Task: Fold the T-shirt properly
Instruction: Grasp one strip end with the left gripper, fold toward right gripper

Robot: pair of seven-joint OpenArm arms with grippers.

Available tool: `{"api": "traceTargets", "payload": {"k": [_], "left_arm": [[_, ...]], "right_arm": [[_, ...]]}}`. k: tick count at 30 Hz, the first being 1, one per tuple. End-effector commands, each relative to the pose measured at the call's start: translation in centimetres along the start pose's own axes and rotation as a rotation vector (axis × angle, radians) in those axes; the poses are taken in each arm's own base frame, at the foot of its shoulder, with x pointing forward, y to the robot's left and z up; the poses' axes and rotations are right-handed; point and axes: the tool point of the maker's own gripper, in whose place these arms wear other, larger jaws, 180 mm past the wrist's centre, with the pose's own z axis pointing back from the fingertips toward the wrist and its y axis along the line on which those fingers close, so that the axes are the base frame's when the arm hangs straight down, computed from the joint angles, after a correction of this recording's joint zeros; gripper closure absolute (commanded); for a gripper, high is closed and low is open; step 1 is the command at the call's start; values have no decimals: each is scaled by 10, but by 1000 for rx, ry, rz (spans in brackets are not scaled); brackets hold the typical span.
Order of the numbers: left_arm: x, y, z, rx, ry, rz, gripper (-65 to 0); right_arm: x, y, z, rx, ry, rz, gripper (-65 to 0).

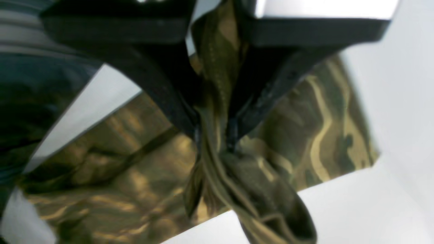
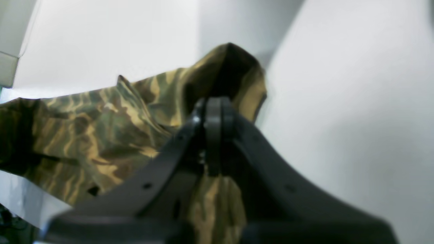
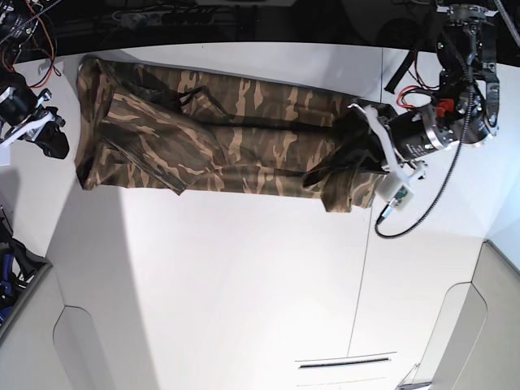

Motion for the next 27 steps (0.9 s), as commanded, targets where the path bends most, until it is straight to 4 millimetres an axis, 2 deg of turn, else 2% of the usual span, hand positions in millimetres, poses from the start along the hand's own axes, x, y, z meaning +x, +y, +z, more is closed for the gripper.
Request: {"api": "traceTargets", "payload": {"k": [1,3,6,8,10,12,14,22,27], "left_arm": [[19,-4,-2,-7,-59,-12,0],[20,-13,-11,-19,-66,-14,0],[20,-24,-22,-32,-79,-7,-15],[18,-31,-30,-44,-77,2,-118],[17,-40,-37,-70,-84,27,-221],[13,-49,-46,-99,-80,54,-301],[10,-59,-55,-132,-83,79,-331],[11,-91,-81,-224,-135,170,-331],[12,-92,-82,-227,-139,173,-331]], "right_arm": [[16,-1,5,-3,-43,31,0],[15,-5,5,-23,-39,40,-25],[15,-7,6,-31,-36,43,-197],[15,-7,6,-32,-35,43,-293],[14,-8,6,-40,-31,42,-350],[13,-9,6,-43,-28,39,-361],[10,-10,5,-43,-18,32,-361],[-21,-18,-5,5,45,-95,-361],[-45,-16,-14,63,90,-185,-361]]}}
